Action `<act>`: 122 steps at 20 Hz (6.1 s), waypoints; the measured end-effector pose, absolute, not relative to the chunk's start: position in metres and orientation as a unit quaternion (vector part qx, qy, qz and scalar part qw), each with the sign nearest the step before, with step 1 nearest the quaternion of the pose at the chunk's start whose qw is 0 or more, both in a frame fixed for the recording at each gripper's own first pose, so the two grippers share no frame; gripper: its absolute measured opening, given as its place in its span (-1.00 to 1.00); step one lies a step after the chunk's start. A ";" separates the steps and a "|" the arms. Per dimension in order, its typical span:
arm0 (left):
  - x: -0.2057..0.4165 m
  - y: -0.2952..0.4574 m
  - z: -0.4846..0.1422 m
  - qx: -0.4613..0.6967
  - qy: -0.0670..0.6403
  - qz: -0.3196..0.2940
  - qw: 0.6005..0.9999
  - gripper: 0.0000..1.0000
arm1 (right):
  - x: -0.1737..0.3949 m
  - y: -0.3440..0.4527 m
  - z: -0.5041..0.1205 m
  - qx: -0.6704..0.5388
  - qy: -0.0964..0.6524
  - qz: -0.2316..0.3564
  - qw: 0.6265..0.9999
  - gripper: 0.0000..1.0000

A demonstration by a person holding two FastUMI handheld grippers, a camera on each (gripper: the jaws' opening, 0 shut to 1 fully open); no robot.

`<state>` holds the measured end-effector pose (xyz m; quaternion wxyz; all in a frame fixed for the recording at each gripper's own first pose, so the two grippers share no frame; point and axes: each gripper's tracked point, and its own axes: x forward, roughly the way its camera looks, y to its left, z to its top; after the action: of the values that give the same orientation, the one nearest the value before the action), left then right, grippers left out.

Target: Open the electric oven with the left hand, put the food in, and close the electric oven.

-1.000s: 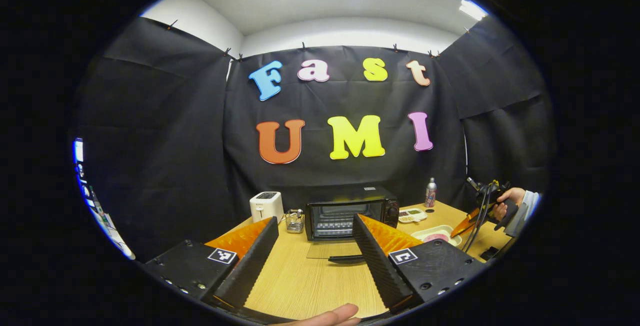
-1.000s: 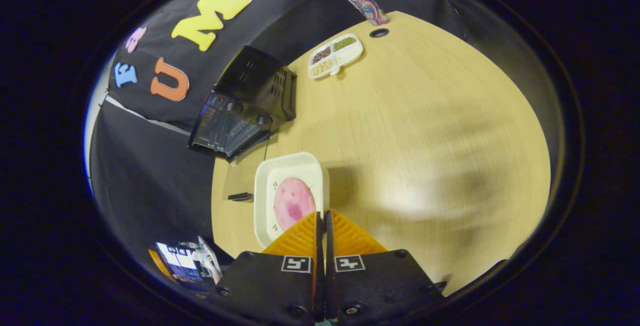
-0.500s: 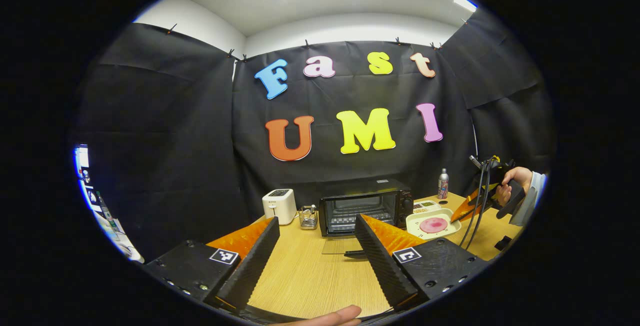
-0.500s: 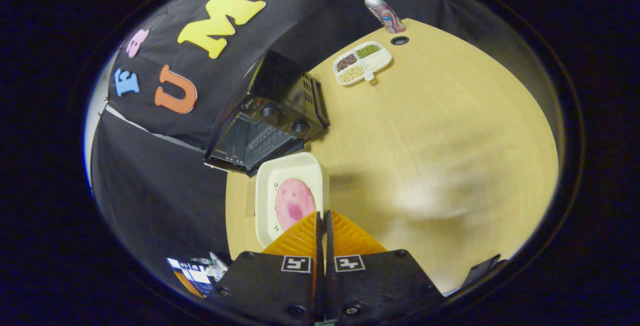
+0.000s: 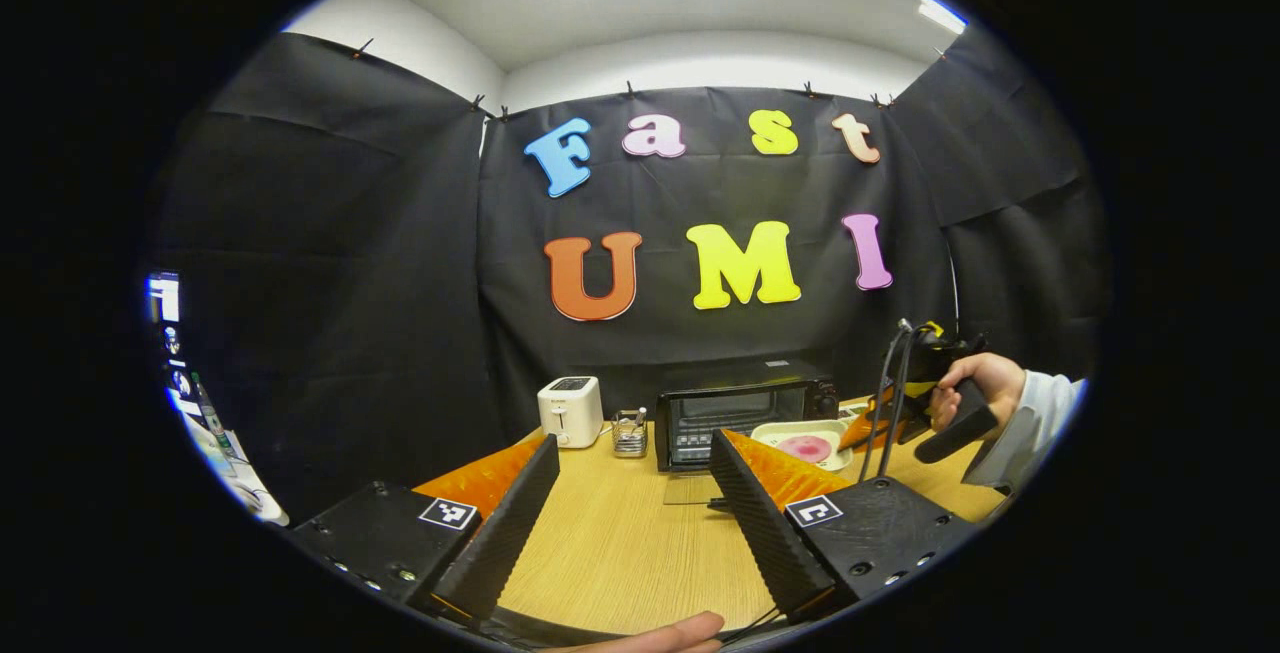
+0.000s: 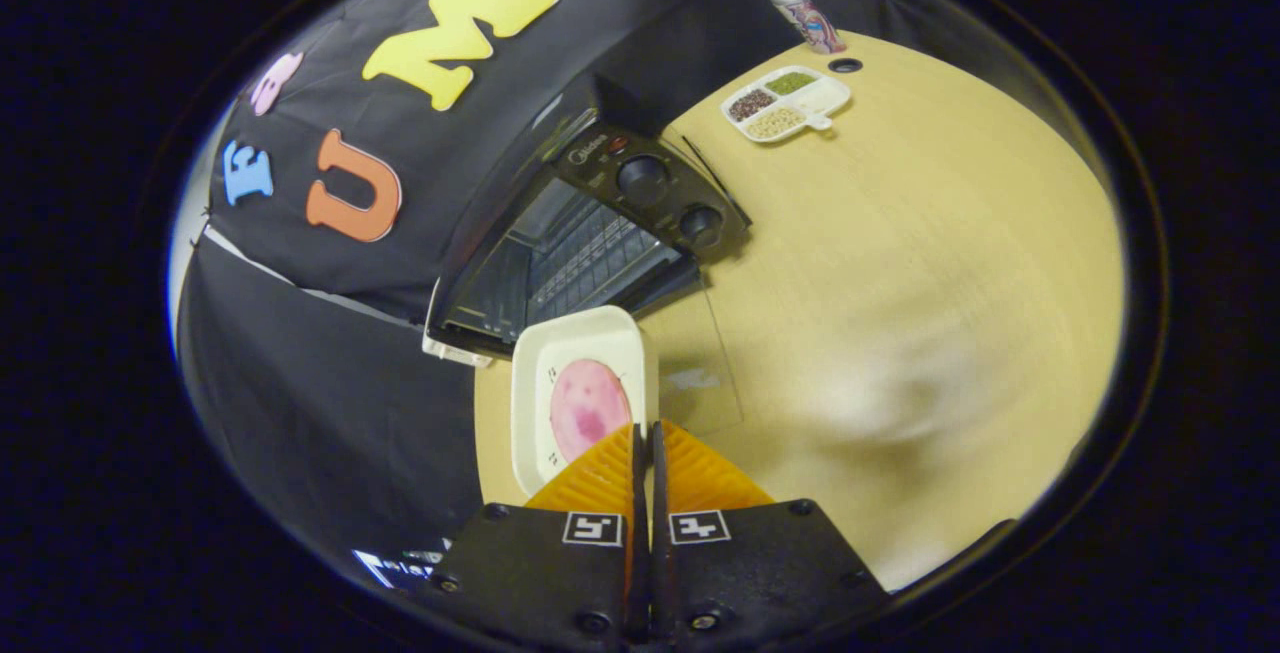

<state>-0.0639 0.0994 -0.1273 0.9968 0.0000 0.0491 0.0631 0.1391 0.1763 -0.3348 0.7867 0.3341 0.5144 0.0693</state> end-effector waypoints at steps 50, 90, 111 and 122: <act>-0.035 0.124 -0.201 -0.085 0.114 0.054 0.988 0.89 | 0.119 0.144 -0.214 0.048 0.090 0.083 0.991 0.89; 0.116 -0.065 -0.400 -0.021 0.359 -0.049 0.932 0.90 | 0.033 -0.004 -0.126 0.025 0.022 0.075 0.997 0.92; 0.124 -0.064 -0.378 -0.017 0.348 -0.051 0.936 0.90 | 0.032 0.009 -0.120 0.022 0.030 0.068 0.997 0.92; 0.147 -0.056 -0.332 -0.025 0.293 -0.045 0.955 0.90 | 0.039 0.017 -0.131 0.028 0.050 0.064 0.996 0.92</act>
<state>0.1473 -0.0561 -0.3320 0.9546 -0.0252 0.2934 -0.0446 0.0393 0.0172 -0.1307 0.9963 0.0281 0.0504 0.0637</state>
